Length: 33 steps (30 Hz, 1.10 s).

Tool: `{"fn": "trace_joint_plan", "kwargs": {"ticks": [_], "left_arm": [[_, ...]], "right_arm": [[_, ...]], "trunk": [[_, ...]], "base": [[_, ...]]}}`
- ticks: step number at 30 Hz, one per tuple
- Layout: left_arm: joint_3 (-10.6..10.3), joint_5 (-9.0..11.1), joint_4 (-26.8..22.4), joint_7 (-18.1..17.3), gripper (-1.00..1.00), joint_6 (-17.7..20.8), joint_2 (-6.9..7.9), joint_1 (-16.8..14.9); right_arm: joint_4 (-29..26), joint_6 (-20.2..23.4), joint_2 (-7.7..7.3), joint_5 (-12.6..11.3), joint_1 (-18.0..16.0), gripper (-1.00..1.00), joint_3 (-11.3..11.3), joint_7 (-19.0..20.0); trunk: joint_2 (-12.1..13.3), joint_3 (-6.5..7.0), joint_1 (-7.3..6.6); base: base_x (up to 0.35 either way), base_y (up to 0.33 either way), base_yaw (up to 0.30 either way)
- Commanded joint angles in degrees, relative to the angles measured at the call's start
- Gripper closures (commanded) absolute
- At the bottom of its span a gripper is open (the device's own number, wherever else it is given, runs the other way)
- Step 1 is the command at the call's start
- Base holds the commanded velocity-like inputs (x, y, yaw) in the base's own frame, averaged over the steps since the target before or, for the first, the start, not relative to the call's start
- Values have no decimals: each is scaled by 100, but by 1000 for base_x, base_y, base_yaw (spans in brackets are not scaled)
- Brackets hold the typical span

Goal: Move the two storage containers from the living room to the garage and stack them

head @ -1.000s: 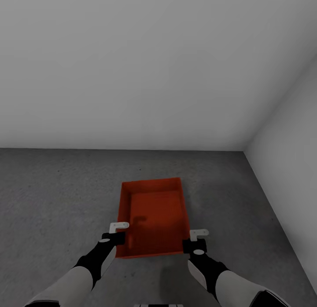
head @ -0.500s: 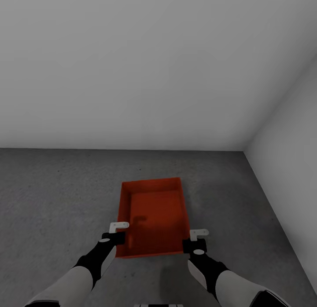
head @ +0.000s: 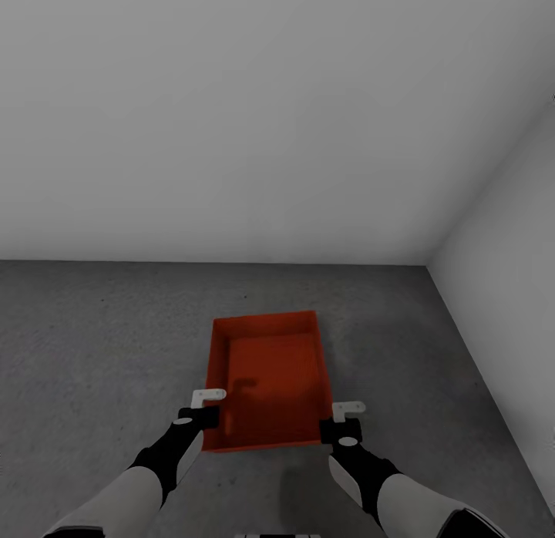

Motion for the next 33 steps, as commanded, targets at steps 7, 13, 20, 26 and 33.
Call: {"fn": "trace_joint_plan", "kwargs": {"ticks": [7, 13, 20, 26, 33], "left_arm": [[0, 53, -30, 60, 100, -347, 8, -2], [0, 60, -30, 60, 100, -346, 13, -2], [0, 63, -30, 60, 100, -353, 13, -2], [0, 67, -30, 60, 100, -352, 13, -2], [0, 69, -30, 60, 100, -350, 13, -2]], "right_arm": [[95, -19, -4, -168, -3, 100, -40, -71], [95, -18, -4, -168, -3, 100, -38, -71], [95, -15, -1, -168, -3, 100, -38, -71], [95, -15, -2, -168, -3, 100, -38, -71], [95, -16, -1, -168, -3, 100, -38, -67]], "trunk": [[281, 123, -155], [521, 230, -287], [561, 248, -309], [561, 248, -309], [561, 248, -309]], "base": [[0, 0, 0], [0, 0, 0], [0, 0, 0], [0, 0, 0], [0, 0, 0]]}}
